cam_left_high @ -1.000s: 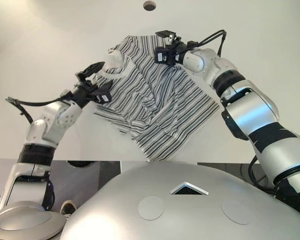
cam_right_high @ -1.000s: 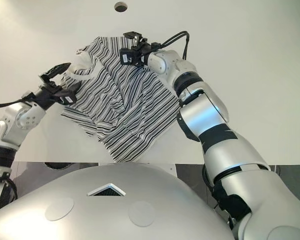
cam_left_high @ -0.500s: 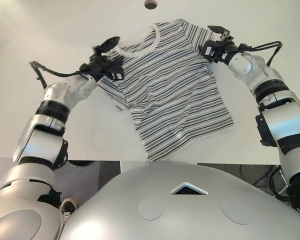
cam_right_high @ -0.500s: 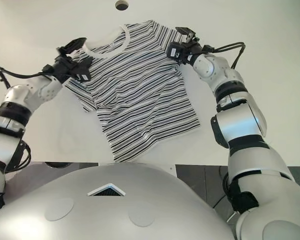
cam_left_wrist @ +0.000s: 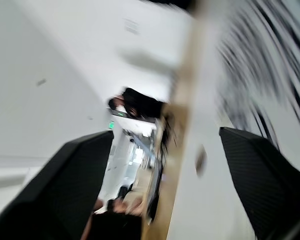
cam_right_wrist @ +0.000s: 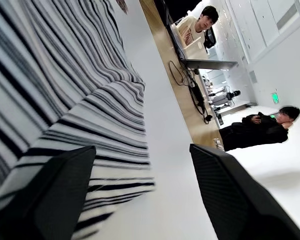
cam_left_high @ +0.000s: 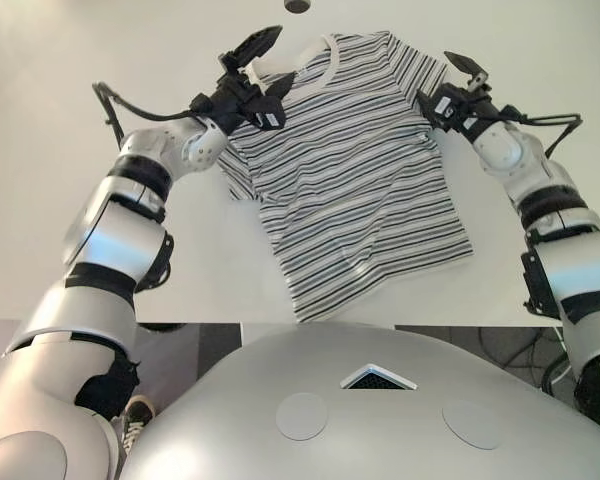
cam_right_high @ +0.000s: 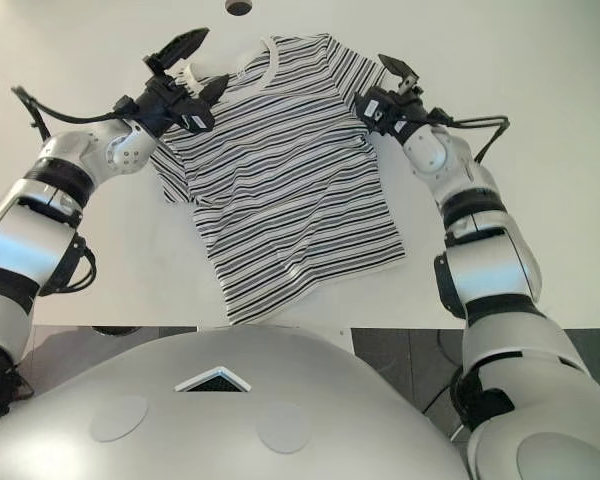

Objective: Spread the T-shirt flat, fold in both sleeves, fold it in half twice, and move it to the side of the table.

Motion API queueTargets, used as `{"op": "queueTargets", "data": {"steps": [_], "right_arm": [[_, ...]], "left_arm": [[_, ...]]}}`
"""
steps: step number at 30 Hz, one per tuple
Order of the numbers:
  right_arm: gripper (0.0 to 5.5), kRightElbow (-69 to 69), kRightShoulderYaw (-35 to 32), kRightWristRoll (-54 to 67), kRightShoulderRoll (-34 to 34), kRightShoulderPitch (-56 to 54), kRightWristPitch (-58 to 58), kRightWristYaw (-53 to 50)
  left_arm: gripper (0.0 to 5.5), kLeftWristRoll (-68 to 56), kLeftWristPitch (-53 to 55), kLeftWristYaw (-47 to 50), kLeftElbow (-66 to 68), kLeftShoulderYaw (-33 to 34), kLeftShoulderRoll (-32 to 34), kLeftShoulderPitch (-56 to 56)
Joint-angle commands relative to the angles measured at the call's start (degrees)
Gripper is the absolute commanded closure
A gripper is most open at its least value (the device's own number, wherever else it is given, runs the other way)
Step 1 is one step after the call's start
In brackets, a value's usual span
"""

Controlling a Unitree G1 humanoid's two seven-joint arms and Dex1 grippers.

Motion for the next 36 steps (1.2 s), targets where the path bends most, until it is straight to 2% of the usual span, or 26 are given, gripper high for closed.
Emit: {"op": "queueTargets", "data": {"steps": [1, 4, 7, 11, 16, 21, 30, 31, 36], "right_arm": [[1.97, -28.6, -3.9, 17.0, -4.9, 17.8, -2.8, 11.1], [1.97, -45.3, -3.9, 23.5, -10.1, 28.6, 0.7, 18.2], [1.97, -54.3, -4.0, 24.6, -15.0, 35.6, 4.6, 23.6], [1.97, -61.9, -3.8, 22.2, -19.6, 41.2, 10.0, 30.0], [1.97, -61.2, -3.8, 17.5, -22.4, 41.5, 13.3, 35.3], [1.97, -59.4, -2.3, 13.4, -22.9, 41.1, 14.0, 38.5], [1.97, -65.6, -1.1, 12.2, -24.2, 43.5, 15.3, 42.2], [1.97, -66.1, -1.1, 12.0, -24.2, 43.8, 15.6, 42.3], [1.97, -65.9, -1.1, 11.2, -23.5, 43.0, 16.1, 42.1]], "left_arm": [[1.56, -15.8, -3.6, -12.9, -28.6, -0.7, 6.8, 22.0], [1.56, -18.5, 0.9, -22.6, -41.3, -1.4, 13.5, 33.0], [1.56, -20.5, 5.1, -30.8, -51.3, -1.2, 18.7, 39.7], [1.56, -17.4, 12.1, -38.9, -57.0, -0.2, 20.0, 43.8], [1.56, -8.8, 16.9, -37.6, -52.6, 3.6, 18.9, 42.7], [1.56, -4.6, 16.4, -37.6, -49.0, 3.8, 18.4, 41.6], [1.56, -3.9, 14.5, -39.6, -45.3, 6.0, 23.5, 41.4], [1.56, -7.8, 14.1, -41.6, -46.6, 6.3, 23.9, 42.1], [1.56, -48.3, 17.2, -55.6, -65.6, 7.6, 26.1, 45.8]]}}
